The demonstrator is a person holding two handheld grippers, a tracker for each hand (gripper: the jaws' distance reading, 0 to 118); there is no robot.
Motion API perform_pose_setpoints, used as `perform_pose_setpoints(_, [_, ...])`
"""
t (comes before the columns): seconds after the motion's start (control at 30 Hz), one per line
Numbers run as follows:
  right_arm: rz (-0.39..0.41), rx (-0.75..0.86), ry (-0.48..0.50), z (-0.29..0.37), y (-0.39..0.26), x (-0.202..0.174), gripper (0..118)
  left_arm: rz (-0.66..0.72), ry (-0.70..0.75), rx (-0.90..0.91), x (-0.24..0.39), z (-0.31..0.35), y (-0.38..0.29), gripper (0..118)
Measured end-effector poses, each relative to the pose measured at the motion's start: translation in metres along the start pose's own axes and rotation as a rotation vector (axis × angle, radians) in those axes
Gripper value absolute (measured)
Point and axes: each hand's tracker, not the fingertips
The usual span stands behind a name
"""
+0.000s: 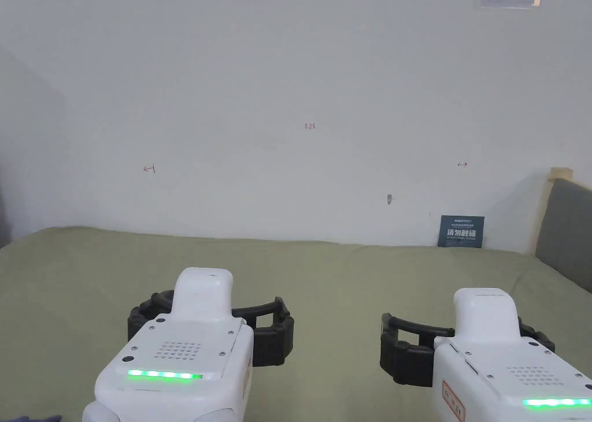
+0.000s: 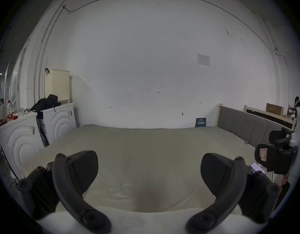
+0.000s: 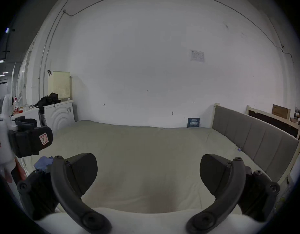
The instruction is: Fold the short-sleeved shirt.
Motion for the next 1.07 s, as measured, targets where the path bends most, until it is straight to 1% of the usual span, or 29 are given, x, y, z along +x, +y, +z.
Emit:
perform_pose_setpoints(0.1, [0.085,0.026,-0.078,-0.001,-0.002,-0.005,118,0.005,0.001,0.004,0.000,0.000,0.001,118])
perform_pose_setpoints(0.17, [0.121,0.034,-0.109,0.000,-0.003,-0.008,118,0.008,0.002,0.007,0.000,0.001,0.002,118])
perform_pose_setpoints(0.23, [0.117,0.023,-0.106,-0.001,-0.003,-0.009,118,0.010,0.000,0.008,0.000,0.000,0.002,118])
perform_pose_setpoints(0.27, [0.108,0.014,-0.099,0.000,-0.002,-0.008,118,0.009,-0.002,0.006,0.000,0.000,0.002,118])
perform_pose_setpoints(0.37, [0.046,-0.010,-0.055,0.001,0.001,-0.005,118,0.011,-0.006,0.004,0.001,0.000,0.001,118])
perform_pose_setpoints(0.57, [0.044,-0.002,-0.065,0.001,0.002,-0.001,118,0.011,-0.013,-0.008,0.002,0.000,0.001,118])
perform_pose_setpoints(0.73, [0.003,-0.008,-0.047,0.002,0.006,0.002,118,0.013,-0.022,-0.011,0.003,0.000,0.001,118])
perform_pose_setpoints(0.8, [-0.016,-0.009,-0.059,0.000,0.008,0.003,118,0.013,-0.022,-0.009,0.004,0.001,0.001,118])
perform_pose_setpoints(0.87, [-0.055,-0.012,-0.055,-0.001,0.011,0.006,118,0.015,-0.025,-0.007,0.004,0.002,0.002,118])
perform_pose_setpoints(0.93, [-0.121,-0.002,-0.040,-0.001,0.012,0.011,118,0.018,-0.024,-0.005,0.003,0.002,0.002,118])
perform_pose_setpoints(1.0, [-0.155,-0.033,-0.063,-0.001,0.015,0.014,118,0.022,-0.025,-0.007,0.001,0.002,0.003,118])
perform_pose_setpoints(1.07, [-0.161,-0.080,-0.121,-0.005,0.015,0.012,118,0.023,-0.026,-0.010,0.000,0.002,0.004,118])
